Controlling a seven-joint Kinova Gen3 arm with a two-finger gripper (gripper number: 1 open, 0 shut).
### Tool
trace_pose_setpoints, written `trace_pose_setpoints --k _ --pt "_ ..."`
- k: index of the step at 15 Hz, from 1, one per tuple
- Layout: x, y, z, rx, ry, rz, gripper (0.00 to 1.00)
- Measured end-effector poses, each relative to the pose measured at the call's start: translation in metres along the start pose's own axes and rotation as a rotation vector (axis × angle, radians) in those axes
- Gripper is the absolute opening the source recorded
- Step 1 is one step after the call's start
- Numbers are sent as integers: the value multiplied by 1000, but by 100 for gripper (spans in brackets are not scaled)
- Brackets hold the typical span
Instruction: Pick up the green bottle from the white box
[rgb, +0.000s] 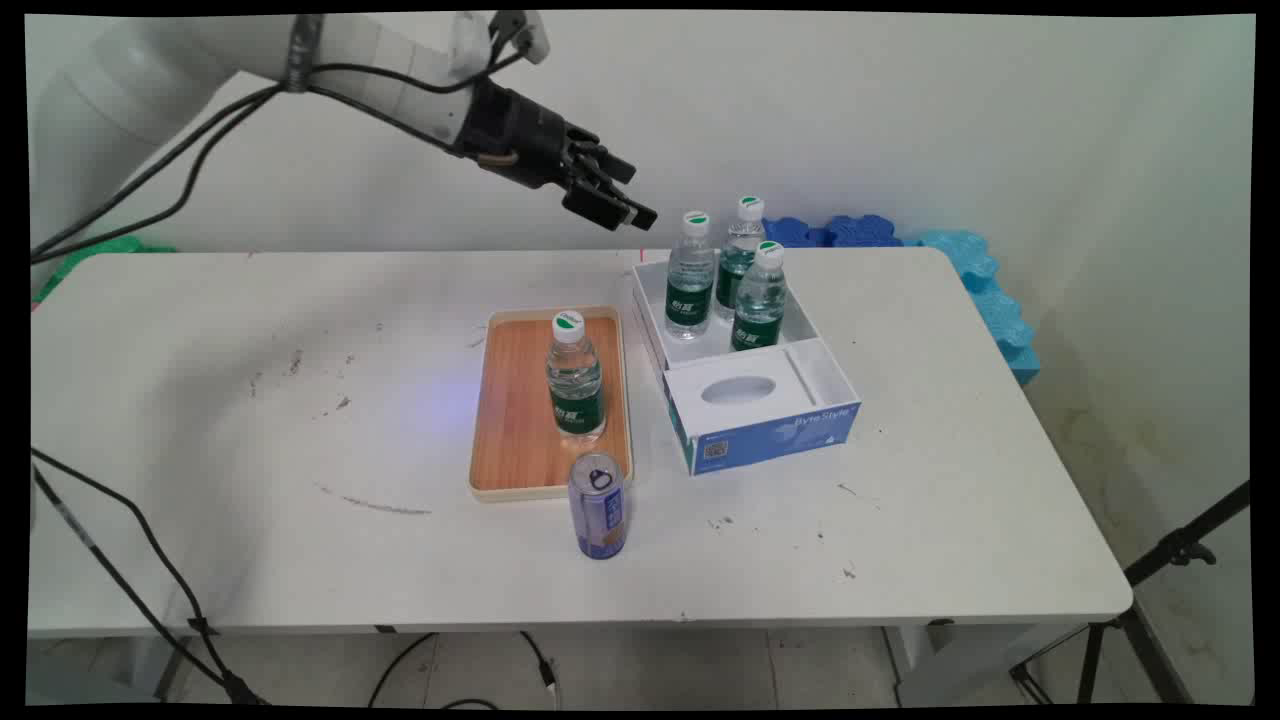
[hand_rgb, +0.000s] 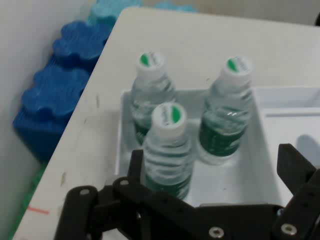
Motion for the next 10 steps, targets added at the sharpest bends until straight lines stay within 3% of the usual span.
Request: trace_pose_setpoints --k 3,10 --pt "-5 -12 25 24 -58 -50 100" --pt "-22 -26 82 15 -130 -134 100"
